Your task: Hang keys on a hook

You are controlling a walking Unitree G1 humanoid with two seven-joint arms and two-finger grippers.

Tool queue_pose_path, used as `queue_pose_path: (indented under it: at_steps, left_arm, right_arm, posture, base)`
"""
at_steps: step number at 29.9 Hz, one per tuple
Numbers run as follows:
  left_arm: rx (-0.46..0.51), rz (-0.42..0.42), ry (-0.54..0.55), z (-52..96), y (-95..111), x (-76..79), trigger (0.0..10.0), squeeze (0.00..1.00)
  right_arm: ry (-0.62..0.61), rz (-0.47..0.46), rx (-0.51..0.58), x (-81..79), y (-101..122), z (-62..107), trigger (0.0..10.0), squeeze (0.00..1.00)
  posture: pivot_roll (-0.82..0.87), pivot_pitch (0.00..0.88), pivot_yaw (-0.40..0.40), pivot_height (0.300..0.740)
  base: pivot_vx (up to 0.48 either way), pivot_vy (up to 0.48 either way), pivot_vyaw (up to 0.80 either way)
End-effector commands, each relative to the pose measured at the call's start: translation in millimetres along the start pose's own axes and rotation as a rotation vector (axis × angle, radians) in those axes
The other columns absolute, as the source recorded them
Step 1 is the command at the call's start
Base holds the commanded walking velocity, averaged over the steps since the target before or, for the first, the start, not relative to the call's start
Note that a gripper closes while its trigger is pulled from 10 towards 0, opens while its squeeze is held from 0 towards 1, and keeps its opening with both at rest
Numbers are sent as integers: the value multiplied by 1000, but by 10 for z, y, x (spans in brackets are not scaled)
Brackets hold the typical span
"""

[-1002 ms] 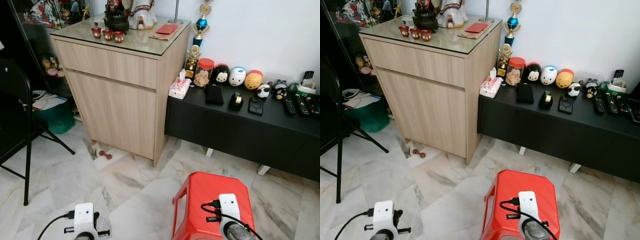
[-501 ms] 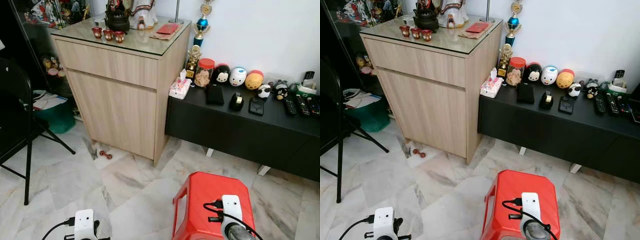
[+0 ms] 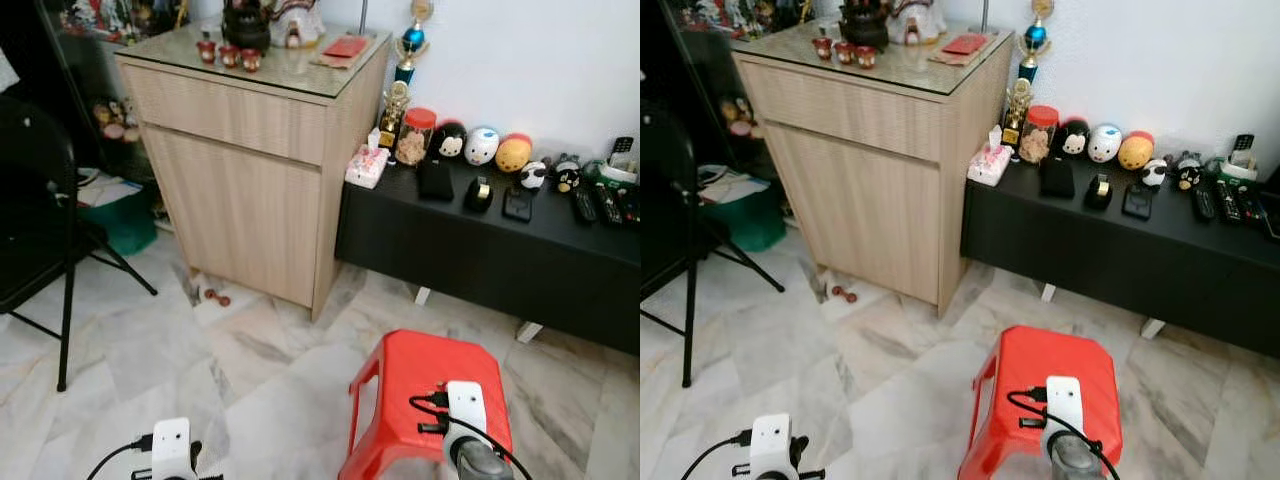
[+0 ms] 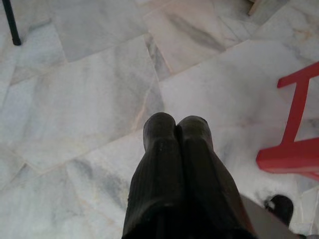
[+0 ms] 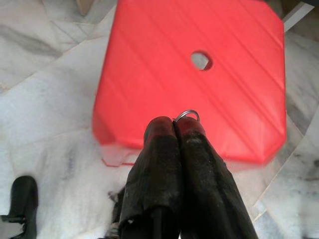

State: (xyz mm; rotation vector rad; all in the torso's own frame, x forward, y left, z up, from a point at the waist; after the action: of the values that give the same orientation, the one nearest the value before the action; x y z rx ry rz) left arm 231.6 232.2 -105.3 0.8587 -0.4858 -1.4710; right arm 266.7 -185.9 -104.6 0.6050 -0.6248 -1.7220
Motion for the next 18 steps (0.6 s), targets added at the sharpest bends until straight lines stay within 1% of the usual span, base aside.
queue_pose_path:
  at_steps: [1,12,18]
  left_arm:
    - [-22,9,-2,10,-50,20,10000,0]
    - [-21,4,-6,12,-52,31,10000,0]
    - [-24,-22,-20,14,-59,59,10000,0]
  right_arm:
    - [-9,-14,17,13,56,-7,10000,0]
    - [-19,-30,30,20,101,-13,10000,0]
    - [-20,-36,35,10,119,-16,10000,0]
  posture:
    - [201,0,-79,740]
    - [204,0,-78,740]
    - [207,0,-78,740]
  base:
    - [-341,0,0]
    - [-328,0,0]
    - [0,0,0]
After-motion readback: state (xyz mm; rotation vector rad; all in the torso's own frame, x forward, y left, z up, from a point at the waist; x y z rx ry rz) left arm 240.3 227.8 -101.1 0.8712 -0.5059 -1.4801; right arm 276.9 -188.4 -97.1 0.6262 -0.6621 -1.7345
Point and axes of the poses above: a point about 5 cm out from each wrist's last joint towards the gripper, its own z axis pointing back from the gripper into the wrist, its own y axis along the axis of the wrist's last joint, x = y × z, the point moved 6 cm from there along -z, pointing out of the wrist towards the gripper, and after that the axes turned 11 degrees about -z, right-handed, at the moved point
